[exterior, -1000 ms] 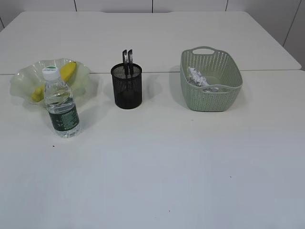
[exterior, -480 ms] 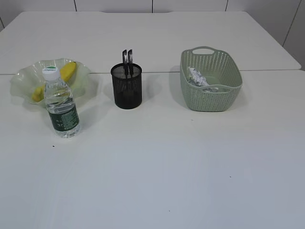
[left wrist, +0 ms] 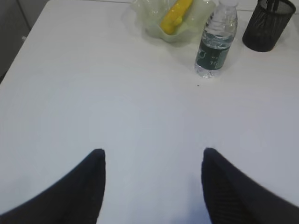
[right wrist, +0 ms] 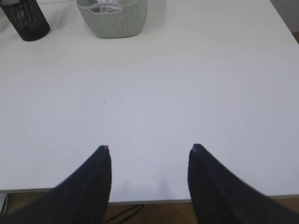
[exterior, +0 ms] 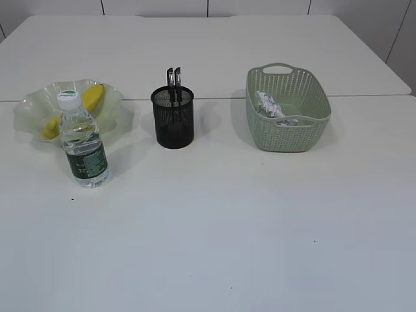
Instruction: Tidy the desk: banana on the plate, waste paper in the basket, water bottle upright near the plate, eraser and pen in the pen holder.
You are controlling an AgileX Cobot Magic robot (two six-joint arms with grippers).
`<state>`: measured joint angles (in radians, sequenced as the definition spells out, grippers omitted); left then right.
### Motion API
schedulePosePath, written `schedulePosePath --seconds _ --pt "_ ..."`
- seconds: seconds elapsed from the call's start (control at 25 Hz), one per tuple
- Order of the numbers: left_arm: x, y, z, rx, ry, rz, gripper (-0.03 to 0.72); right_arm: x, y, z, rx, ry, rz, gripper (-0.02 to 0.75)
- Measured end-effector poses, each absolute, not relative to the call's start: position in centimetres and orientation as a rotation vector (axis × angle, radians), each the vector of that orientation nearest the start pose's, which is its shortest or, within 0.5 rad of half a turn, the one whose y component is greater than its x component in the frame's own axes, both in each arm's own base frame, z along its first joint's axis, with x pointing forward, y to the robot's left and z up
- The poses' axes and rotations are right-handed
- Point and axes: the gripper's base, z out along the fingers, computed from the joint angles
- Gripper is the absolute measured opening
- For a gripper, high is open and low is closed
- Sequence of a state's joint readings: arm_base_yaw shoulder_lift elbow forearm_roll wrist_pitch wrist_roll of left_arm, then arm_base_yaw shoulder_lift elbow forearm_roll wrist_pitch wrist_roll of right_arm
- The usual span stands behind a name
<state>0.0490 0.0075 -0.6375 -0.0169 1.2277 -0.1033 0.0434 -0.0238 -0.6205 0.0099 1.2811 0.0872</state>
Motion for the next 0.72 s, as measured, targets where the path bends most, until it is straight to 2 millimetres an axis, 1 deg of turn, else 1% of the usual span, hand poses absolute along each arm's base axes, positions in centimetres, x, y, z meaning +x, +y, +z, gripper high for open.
schedulePosePath --seconds 0.12,0.24,0.36,0.48,0.72 --pt "-2.0 -0.2 29.0 -0.144 2.092 -0.041 0.503 -2.6 0.0 27.8 0.040 2.162 0.084 0.415" --pt "-1.3 -0.2 28.3 -0.125 2.097 -0.031 0.531 -2.0 0.0 27.1 0.021 2.167 0.074 0.425" --pt "-1.1 -0.2 28.2 -0.121 2.081 -0.028 0.538 -1.7 0.0 27.2 -0.005 2.133 0.061 0.429" --pt "-1.1 -0.2 28.3 -0.118 2.073 -0.026 0.540 -1.3 0.0 26.8 -0.027 2.125 0.052 0.429" --pt "-1.0 -0.2 28.1 -0.111 2.077 -0.022 0.540 -1.2 0.1 26.8 -0.037 2.119 0.053 0.429"
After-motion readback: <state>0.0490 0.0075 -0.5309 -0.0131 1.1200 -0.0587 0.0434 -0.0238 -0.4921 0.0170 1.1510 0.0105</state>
